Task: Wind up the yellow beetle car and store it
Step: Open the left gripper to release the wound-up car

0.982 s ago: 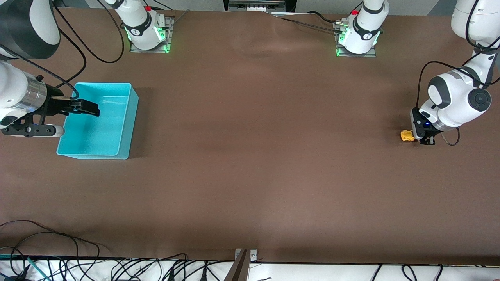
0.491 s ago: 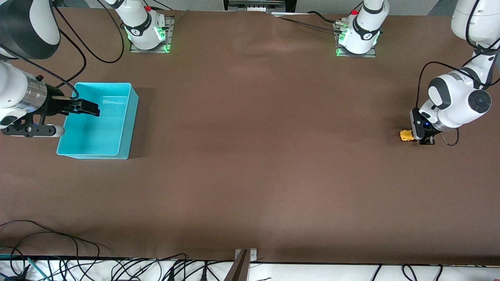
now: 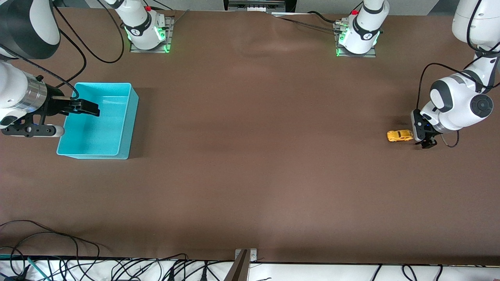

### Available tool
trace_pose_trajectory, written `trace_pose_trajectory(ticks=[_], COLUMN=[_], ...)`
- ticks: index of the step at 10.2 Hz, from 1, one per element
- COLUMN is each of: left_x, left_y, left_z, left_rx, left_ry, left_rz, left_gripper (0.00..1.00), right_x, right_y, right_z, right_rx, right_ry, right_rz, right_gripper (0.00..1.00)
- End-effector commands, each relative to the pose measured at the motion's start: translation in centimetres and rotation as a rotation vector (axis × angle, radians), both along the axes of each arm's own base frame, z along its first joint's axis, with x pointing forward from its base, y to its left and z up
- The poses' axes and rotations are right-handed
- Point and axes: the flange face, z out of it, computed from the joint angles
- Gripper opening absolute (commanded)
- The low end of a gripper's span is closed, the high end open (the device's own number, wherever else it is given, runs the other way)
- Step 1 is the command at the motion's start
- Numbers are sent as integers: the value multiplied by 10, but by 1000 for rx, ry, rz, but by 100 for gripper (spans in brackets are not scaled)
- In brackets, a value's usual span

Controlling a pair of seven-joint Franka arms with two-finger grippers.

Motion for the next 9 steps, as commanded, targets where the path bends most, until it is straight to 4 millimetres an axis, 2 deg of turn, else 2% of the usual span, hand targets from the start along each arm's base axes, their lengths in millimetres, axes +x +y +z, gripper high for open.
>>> trace_pose_trajectory(ticks=[1, 9], left_x=[7, 14], left_y=[-3, -7], left_z=[9, 22], left_rx=[-22, -22], left_ry=[-8, -38], left_rz=[-6, -6], left_gripper=[100, 100], right_x=[0, 0], right_y=[1, 0], right_z=[3, 3], right_rx=[16, 16], right_ry=[8, 7], right_rz=[-17, -7], right_gripper=[100, 100])
